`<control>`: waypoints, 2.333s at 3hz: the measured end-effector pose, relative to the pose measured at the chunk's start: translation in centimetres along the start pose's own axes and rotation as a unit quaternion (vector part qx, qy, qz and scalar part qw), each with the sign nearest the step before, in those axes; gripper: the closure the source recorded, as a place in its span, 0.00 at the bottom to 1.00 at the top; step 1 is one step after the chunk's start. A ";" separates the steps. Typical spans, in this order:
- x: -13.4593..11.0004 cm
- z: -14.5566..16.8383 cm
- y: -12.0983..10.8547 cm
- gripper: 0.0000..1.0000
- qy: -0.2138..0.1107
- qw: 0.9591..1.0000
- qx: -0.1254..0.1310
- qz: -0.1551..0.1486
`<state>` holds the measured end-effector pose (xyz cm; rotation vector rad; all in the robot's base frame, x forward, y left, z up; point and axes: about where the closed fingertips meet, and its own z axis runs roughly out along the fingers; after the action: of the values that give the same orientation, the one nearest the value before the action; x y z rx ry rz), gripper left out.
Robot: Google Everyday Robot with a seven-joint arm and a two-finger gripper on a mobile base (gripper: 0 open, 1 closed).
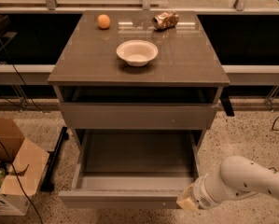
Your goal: Close middle drawer
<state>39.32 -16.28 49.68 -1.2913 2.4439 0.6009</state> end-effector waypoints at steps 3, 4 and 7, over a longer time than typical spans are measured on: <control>3.7 6.8 -3.0 1.00 -0.004 0.999 -0.009 0.047; 1.2 7.9 -5.3 1.00 -0.023 0.999 0.001 0.031; -0.5 10.0 -8.2 1.00 -0.037 0.998 0.052 0.007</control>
Offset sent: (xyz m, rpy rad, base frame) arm 0.0218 -0.0111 -0.1198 0.0396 0.0728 -0.1125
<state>47.21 -15.09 39.52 -1.1902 2.3931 0.5083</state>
